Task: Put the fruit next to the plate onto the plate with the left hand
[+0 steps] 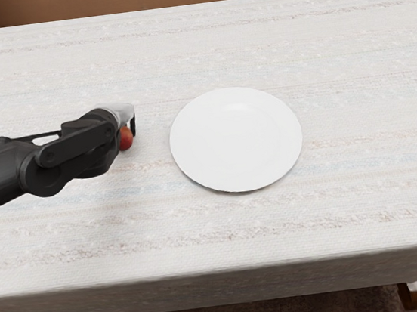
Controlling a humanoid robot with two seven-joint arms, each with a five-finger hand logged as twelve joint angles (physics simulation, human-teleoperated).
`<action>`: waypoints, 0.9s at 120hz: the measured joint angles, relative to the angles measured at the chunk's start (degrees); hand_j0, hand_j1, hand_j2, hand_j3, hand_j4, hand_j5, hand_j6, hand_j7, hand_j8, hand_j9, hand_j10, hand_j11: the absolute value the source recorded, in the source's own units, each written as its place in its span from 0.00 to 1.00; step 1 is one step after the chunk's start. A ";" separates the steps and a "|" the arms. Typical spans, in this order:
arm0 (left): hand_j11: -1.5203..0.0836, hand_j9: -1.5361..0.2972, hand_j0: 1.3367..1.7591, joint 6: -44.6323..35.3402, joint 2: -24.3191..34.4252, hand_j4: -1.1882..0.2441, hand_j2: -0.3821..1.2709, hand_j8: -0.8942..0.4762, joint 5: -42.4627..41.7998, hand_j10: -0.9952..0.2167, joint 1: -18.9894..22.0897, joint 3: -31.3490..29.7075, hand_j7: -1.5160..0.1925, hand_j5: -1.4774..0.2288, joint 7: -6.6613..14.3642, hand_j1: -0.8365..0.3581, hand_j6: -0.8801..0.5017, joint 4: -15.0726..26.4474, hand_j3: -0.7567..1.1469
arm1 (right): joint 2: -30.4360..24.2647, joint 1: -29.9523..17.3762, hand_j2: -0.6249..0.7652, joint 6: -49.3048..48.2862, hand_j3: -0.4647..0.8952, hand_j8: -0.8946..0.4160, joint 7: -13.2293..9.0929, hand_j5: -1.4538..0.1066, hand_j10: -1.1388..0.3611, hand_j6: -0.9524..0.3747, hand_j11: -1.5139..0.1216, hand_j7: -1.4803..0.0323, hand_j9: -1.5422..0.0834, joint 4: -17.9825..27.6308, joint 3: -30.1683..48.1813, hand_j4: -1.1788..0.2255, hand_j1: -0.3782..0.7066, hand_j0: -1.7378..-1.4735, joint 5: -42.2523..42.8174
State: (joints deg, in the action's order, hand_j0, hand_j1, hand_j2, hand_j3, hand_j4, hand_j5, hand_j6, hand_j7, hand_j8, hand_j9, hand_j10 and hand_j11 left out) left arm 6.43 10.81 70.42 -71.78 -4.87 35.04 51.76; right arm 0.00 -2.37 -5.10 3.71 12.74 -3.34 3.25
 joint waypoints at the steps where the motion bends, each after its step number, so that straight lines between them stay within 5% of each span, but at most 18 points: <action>1: 0.35 0.32 0.74 0.01 0.00 0.45 0.44 0.39 0.00 0.24 -0.01 0.00 0.33 0.30 0.00 0.40 0.40 0.00 0.40 | 0.00 0.00 0.45 0.00 0.34 0.67 0.01 0.92 0.75 0.71 0.91 0.97 0.94 0.00 0.00 0.83 0.04 0.30 0.00; 44: 0.35 0.31 0.75 0.35 -1.20 0.44 0.43 0.38 -1.55 0.23 -4.51 0.54 0.33 0.29 0.00 0.41 0.40 0.15 0.40 | 0.00 0.00 0.45 0.00 0.34 0.67 0.01 0.92 0.75 0.71 0.91 0.97 0.94 0.00 0.00 0.83 0.04 0.30 0.00; 108: 0.36 0.32 0.75 2.72 -10.81 0.37 0.39 0.33 -6.24 0.24 -10.65 0.68 0.33 0.30 -0.04 0.48 0.35 0.09 0.40 | 0.00 0.00 0.45 0.00 0.34 0.67 0.02 0.92 0.75 0.71 0.91 0.97 0.94 0.00 0.00 0.83 0.04 0.30 0.00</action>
State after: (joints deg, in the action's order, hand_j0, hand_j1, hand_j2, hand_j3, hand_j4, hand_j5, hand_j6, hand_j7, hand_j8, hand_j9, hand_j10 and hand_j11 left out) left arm 9.14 0.00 64.18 -82.43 -4.19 35.00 51.85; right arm 0.00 -2.37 -5.10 3.72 12.74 -3.34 3.25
